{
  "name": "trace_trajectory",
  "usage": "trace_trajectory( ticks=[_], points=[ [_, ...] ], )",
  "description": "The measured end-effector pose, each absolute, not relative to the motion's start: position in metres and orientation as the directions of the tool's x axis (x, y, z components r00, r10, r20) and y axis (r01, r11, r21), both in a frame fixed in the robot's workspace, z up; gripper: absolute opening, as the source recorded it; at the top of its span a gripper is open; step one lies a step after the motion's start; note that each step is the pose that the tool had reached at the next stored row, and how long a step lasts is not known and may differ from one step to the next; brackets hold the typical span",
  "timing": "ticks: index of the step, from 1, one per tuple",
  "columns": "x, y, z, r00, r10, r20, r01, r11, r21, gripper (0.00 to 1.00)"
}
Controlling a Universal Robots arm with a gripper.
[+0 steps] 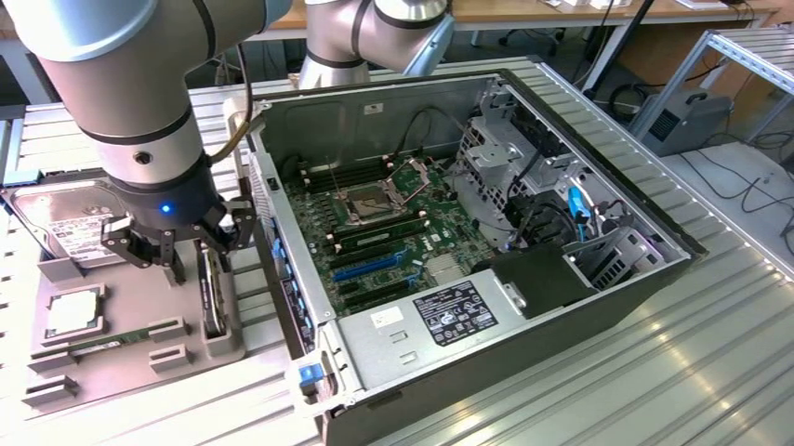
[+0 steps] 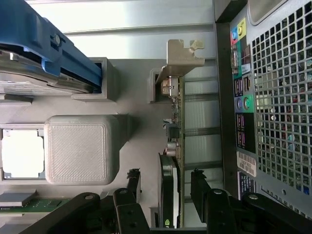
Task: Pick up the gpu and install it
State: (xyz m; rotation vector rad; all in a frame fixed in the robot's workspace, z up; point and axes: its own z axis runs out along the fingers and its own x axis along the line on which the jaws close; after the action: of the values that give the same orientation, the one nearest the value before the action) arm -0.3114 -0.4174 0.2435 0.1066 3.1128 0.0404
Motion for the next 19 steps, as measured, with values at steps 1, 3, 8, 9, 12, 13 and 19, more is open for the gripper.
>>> trace_trajectory(
  ticks=[1, 3, 8, 9, 12, 13, 19],
  points=[
    [-0.3114, -0.4175, 0.2434, -0.997, 0.069, -0.026, 0.068, 0.997, 0.027, 0.53],
    [-0.3114, -0.4175, 0.2434, -0.997, 0.069, -0.026, 0.068, 0.997, 0.027, 0.40],
    [-0.3114, -0.4175, 0.2435, -0.997, 0.069, -0.026, 0.068, 0.997, 0.027, 0.27],
    [-0.3114, -0.4174, 0.2434, -0.997, 0.069, -0.026, 0.068, 0.997, 0.027, 0.27],
    [-0.3114, -0.4175, 0.2434, -0.997, 0.069, -0.026, 0.068, 0.997, 0.027, 0.27],
    [-0.3114, -0.4175, 0.2435, -0.997, 0.069, -0.026, 0.068, 0.997, 0.027, 0.27],
    [-0.3113, -0.4174, 0.2439, -0.997, 0.069, -0.026, 0.068, 0.997, 0.027, 0.27]
  ],
)
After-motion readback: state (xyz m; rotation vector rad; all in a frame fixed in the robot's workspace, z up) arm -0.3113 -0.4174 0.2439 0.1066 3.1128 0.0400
